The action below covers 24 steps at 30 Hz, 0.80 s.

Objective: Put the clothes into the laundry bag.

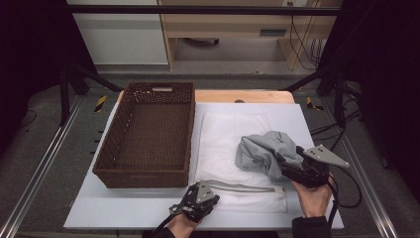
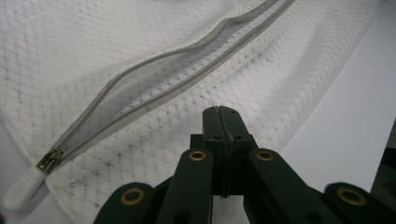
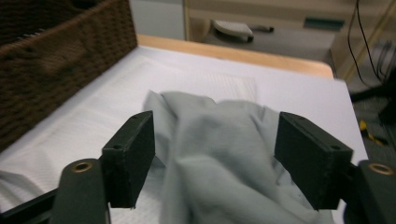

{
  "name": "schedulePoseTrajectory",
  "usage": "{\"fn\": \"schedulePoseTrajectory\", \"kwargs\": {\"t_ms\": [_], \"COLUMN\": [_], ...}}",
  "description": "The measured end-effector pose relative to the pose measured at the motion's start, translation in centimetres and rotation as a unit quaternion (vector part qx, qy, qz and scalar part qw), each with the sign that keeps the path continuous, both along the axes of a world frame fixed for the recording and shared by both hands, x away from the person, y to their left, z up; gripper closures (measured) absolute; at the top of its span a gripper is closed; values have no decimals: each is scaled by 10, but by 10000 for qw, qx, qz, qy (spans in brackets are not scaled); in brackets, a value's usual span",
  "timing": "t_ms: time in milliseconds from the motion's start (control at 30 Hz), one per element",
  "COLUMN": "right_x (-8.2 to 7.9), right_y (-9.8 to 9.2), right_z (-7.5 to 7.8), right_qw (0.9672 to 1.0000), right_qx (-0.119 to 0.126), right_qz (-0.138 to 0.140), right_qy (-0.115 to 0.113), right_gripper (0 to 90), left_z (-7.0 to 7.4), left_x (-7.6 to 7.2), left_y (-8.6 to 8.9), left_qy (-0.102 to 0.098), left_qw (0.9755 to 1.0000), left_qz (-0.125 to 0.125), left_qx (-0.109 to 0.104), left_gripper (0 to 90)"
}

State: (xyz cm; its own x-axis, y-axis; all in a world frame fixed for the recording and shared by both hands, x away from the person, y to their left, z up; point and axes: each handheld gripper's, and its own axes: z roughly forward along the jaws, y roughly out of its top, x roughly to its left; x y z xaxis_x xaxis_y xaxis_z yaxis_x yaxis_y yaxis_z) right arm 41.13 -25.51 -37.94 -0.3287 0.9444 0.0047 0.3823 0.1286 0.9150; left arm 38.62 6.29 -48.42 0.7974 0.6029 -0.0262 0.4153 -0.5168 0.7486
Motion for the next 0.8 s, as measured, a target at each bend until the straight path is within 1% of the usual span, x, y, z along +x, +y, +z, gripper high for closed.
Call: {"fn": "schedulePoseTrajectory", "kwargs": {"t_ms": [67, 167, 200, 267, 300, 333, 367, 400, 433, 467, 500, 533, 567, 600, 633, 667, 700, 767, 800], "right_x": [-3, -3, -3, -1, 0, 1, 2, 3, 4, 4, 5, 5, 6, 6, 8, 8, 8, 7, 6], "right_y": [7, 15, 16, 20, 23, 27, 33, 40, 47, 54, 64, 70, 75, 80, 86, 89, 91, 92, 92], "right_z": [8, 14, 15, 15, 13, 9, 3, -5, -14, -25, -39, -51, -59, -68, -77, -80, -85, -91, -95], "right_qw": [9998, 9994, 9993, 9990, 9986, 9978, 9963, 9944, 9929, 9913, 9882, 9867, 9850, 9823, 9791, 9769, 9751, 9744, 9735], "right_qx": [-101, -323, -332, -52, -48, -3, 79, 97, 81, 31, -59, -156, -230, -276, -398, -479, -596, -531, -588], "right_qz": [134, 123, 138, 424, 478, 584, 746, 912, 1012, 1102, 1241, 1296, 1350, 1419, 1485, 1493, 1532, 1557, 1574], "right_qy": [-68, -83, -84, 135, 199, 303, 410, 530, 627, 725, 896, 974, 1054, 1194, 1332, 1449, 1490, 1534, 1553], "right_gripper": [312, 327, 331, 320, 320, 330, 351, 364, 364, 387, 413, 433, 459, 474, 500, 519, 543, 582, 598], "left_z": [0, 0, 0, 0, 0, 0, 0, 0, 0, 0, 0, 0, 0, 1, 1, 1, 1, 1, 0], "left_x": [0, 0, 0, 0, 0, 0, 0, 0, 0, 0, 0, 0, 0, 0, 0, 0, 0, 0, 0], "left_y": [0, 0, 0, 0, 0, 0, 0, 0, 0, 0, 0, 0, 0, 0, 0, 0, 0, 0, 0], "left_qy": [3, 17, 15, 24, 14, 14, 13, 10, 11, 14, 16, 17, 20, 20, 18, 16, 16, 18, 13], "left_qw": [10000, 10000, 10000, 10000, 10000, 10000, 10000, 10000, 10000, 10000, 10000, 10000, 10000, 10000, 10000, 10000, 10000, 10000, 10000], "left_qz": [1, -8, -10, -10, -5, 2, 2, 4, 2, 2, 2, 4, 5, 3, 3, 1, 2, 1, 5], "left_qx": [6, 7, 10, 7, 12, 14, 16, 20, 25, 23, 17, 17, 17, 22, 26, 31, 32, 32, 16], "left_gripper": [892, 892, 892, 892, 892, 892, 892, 892, 893, 892, 892, 893, 893, 892, 893, 892, 892, 892, 892]}}
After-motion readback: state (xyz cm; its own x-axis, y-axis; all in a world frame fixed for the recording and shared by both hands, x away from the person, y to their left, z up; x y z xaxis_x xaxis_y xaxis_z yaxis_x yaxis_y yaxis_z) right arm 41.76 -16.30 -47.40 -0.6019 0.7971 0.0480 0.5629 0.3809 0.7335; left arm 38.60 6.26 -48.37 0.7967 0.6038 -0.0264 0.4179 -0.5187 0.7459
